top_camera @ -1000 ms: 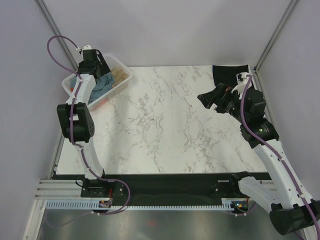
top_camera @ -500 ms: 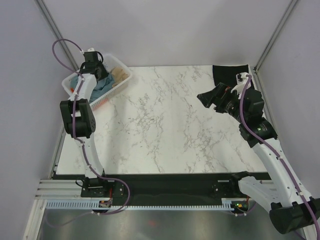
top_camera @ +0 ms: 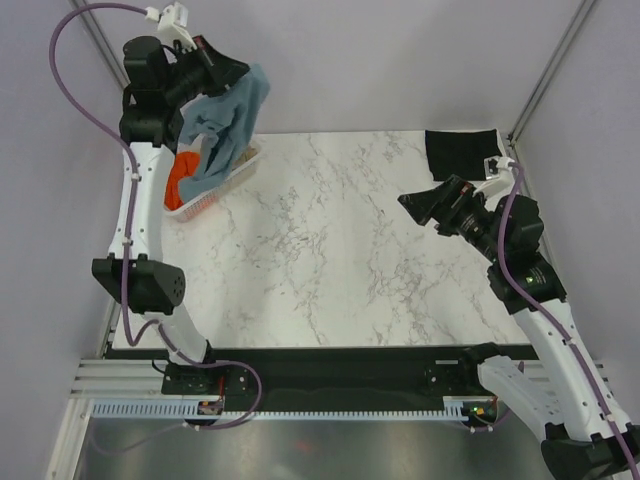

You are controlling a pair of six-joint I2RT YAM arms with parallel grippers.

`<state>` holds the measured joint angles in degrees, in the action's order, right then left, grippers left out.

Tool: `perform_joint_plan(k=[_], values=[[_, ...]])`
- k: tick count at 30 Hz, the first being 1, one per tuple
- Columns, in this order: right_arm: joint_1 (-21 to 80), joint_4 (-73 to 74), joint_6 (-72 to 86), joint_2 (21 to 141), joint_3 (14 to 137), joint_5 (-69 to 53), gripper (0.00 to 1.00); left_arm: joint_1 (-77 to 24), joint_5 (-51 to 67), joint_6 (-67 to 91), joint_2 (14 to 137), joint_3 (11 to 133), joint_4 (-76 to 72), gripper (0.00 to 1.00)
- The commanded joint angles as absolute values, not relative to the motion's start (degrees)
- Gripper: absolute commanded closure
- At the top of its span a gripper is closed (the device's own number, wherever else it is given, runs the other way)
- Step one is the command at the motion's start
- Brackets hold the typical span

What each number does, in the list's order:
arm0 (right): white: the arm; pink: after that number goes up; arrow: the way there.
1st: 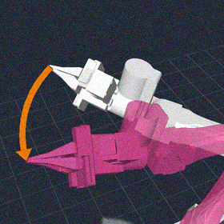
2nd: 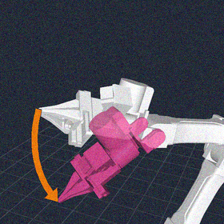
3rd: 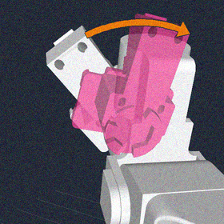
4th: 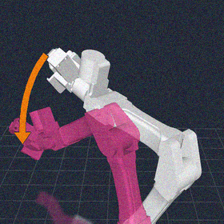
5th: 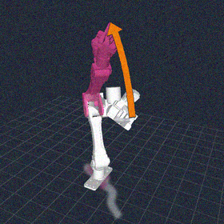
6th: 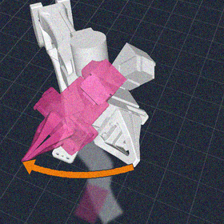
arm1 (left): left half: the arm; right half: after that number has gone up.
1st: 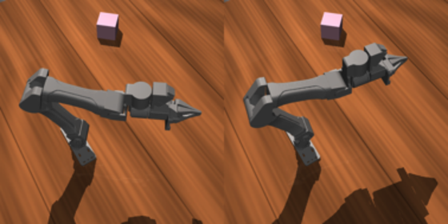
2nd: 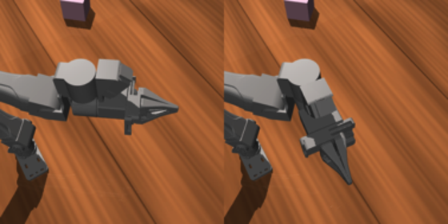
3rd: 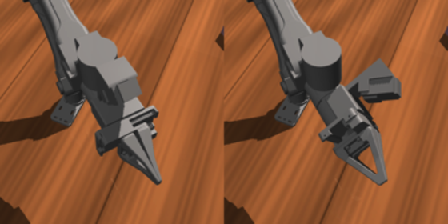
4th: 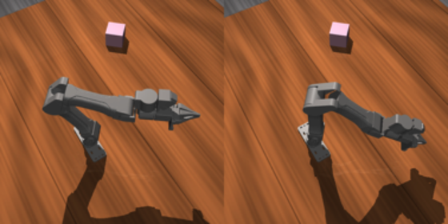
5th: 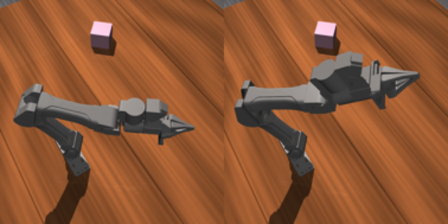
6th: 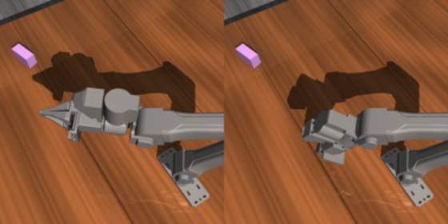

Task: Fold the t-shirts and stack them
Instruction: Move the tshirt to the center of the board

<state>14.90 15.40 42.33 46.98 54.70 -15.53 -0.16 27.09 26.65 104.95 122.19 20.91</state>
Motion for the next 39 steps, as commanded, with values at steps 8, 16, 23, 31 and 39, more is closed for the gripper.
perform_joint_plan(k=[8, 16, 23, 31, 39], values=[[15.0, 18.5, 43.3, 39.9, 50.3, -13.4, 0.02, -23.2, 45.6, 31.3, 72.1, 92.8, 16.6, 0.91], [15.0, 21.9, 47.6, 41.5, 46.0, -16.4, 0.02, -26.8, 34.5, 31.1, 55.6, 60.0, 15.0, 0.25], [15.0, 20.7, 44.7, 44.6, 41.6, -15.6, 0.02, -26.8, 29.8, 30.3, 54.8, 55.5, 17.9, 0.24], [16.2, 7.8, 45.6, 59.8, 39.9, -9.1, 0.09, -15.4, 13.5, 28.6, 66.0, 63.4, 27.8, 0.25], [30.3, 1.3, 47.8, 88.7, 59.4, -1.0, 0.15, -1.1, 22.2, 26.7, 73.4, 65.3, 27.6, 0.28]])
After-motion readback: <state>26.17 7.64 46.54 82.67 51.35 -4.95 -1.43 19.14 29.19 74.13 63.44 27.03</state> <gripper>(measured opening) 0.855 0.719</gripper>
